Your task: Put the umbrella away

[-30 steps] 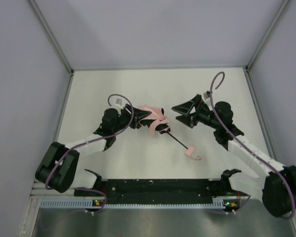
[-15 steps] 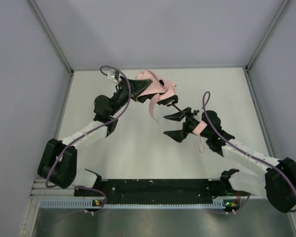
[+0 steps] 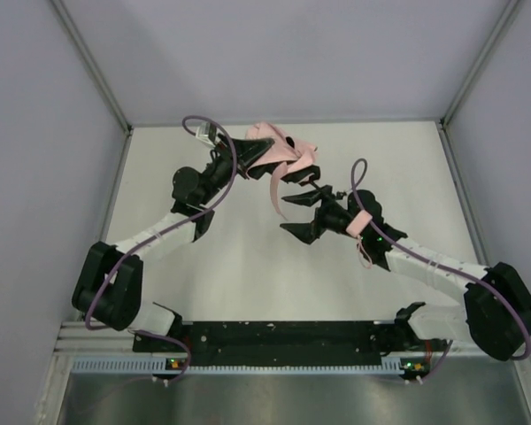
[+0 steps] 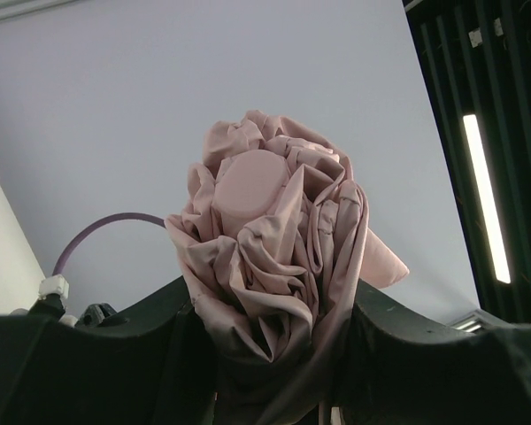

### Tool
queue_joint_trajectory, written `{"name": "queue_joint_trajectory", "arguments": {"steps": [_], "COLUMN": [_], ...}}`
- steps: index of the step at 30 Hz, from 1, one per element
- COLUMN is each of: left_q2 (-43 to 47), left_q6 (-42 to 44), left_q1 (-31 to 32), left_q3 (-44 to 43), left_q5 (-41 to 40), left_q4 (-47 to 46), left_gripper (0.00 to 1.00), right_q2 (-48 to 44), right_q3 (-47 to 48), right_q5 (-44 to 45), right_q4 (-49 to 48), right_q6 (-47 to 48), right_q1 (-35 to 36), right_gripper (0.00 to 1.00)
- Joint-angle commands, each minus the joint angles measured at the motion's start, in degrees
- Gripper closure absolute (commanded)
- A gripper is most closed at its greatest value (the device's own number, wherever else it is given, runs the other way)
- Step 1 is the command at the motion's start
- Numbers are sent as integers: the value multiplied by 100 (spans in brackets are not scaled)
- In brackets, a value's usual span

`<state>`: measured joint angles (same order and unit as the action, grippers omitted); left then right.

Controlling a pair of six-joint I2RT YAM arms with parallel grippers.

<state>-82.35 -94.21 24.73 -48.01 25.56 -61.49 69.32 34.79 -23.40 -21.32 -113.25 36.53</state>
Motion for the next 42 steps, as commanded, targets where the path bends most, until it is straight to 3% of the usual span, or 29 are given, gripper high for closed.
{"name": "queue_joint_trajectory", "arguments": {"steps": [1, 3, 11, 15, 24, 28, 30, 32, 33, 39, 42], "left_q2": [17, 8, 43, 17, 113, 114, 105, 105, 140, 735, 1360], "left_q6": [-203, -194, -255, -290, -369, -387, -431, -466, -466, -256, 332], "left_q1": [49, 67, 85, 85, 85, 84, 93, 102, 111, 111, 85], "left_q3": [-305, -314, -253, -270, -95, -77, -86, -77, -42, 458, 731], "left_q5": [-218, -227, -271, -227, -280, -271, -245, -218, -210, -271, -280], "left_q4": [-741, -741, -802, -847, -978, -1014, -1084, -1102, -1075, -401, 1090], "left_gripper": [100, 100, 100, 100, 100, 100, 100, 100, 100, 100, 100], "right_q2": [213, 301, 495, 574, 837, 1004, 1075, 1171, 1241, 2024, 2085], "right_q3": [406, 459, 459, 354, 353, 354, 310, 257, 274, 143, 204], "right_q5": [143, 221, 301, 274, 152, 108, 81, 212, 204, 422, 221], "right_q4": [-390, -487, -733, -1040, -1480, -1778, -1954, -2287, -2376, -4667, -5072], "right_q6": [-1138, -1173, -1296, -1401, -1437, -1489, -1559, -1568, -1516, -1016, -358], "right_q1": [135, 152, 179, 205, 231, 249, 249, 249, 223, -67, -427], "right_gripper": [30, 36, 38, 50, 45, 51, 61, 91, 100, 100, 100]}}
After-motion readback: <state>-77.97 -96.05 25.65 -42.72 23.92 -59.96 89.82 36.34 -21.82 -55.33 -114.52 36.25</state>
